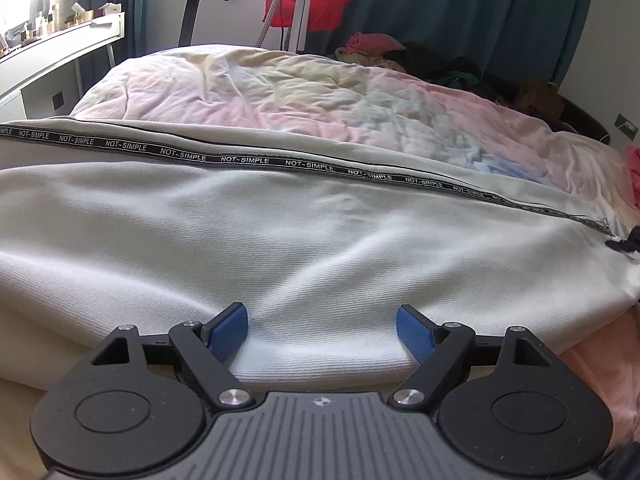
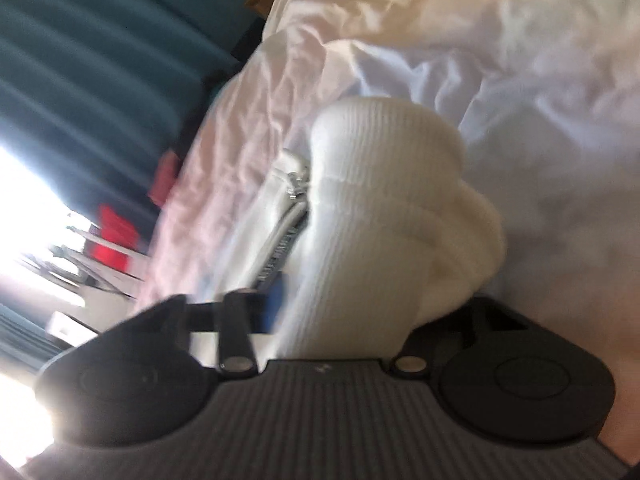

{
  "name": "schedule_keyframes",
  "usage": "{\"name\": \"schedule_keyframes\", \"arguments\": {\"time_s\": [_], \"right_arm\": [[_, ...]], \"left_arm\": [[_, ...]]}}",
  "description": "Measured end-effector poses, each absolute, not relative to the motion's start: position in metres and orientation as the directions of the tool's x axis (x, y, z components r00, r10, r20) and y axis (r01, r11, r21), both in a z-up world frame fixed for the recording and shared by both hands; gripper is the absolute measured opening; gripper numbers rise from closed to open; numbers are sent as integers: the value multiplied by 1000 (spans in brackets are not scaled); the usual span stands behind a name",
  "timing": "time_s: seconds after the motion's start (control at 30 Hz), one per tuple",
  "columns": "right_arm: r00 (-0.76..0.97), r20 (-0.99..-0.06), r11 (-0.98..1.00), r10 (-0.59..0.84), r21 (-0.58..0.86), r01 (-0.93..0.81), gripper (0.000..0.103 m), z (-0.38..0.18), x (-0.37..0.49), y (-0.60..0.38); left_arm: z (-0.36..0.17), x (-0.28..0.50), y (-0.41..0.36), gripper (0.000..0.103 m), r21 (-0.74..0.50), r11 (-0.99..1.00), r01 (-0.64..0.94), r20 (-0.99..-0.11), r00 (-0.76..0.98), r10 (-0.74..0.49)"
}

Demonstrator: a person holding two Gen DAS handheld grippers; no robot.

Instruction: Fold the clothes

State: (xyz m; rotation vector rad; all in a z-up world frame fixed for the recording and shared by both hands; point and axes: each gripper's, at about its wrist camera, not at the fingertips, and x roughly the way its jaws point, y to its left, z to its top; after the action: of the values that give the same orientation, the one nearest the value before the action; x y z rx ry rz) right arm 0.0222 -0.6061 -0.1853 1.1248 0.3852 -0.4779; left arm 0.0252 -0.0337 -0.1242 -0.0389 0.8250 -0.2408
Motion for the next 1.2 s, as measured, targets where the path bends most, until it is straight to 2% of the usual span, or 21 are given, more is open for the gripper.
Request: {"name": "schedule_keyframes", "arguments": {"time_s": [0.13,0.3,0.6,0.77,0.83,1.07,1.2], "right_arm": [[807,-550,445,-215,681,582,17,-172,27,-598],[823,-488,650,-291,530,545,15,-136,41,-573],[903,-276,891,-329,226,393,15,-68,44,-479],[954,-147,965,-261,-24,260,15,-50,44,-389],[967,-105,963,-232,-165,213,15,-54,42,-344],[976,-211,929,-62,-368,-21,15,-107,36,-281],[958,-286,872,25,-461,-161,15,-138,33,-247]], "left_arm": [[-125,25,-34,84,-121,972,199,-723,653,-224],[-123,25,-36,84,-111,973,200,-727,652,-217],[-104,20,-33,84,-100,972,211,-697,683,-220],[-85,10,-19,89,-131,972,196,-635,736,-234],[-79,7,-13,90,-128,975,179,-611,760,-220],[-71,11,13,90,-217,971,97,-593,777,-210],[-70,12,16,90,-226,970,88,-599,773,-209]]}}
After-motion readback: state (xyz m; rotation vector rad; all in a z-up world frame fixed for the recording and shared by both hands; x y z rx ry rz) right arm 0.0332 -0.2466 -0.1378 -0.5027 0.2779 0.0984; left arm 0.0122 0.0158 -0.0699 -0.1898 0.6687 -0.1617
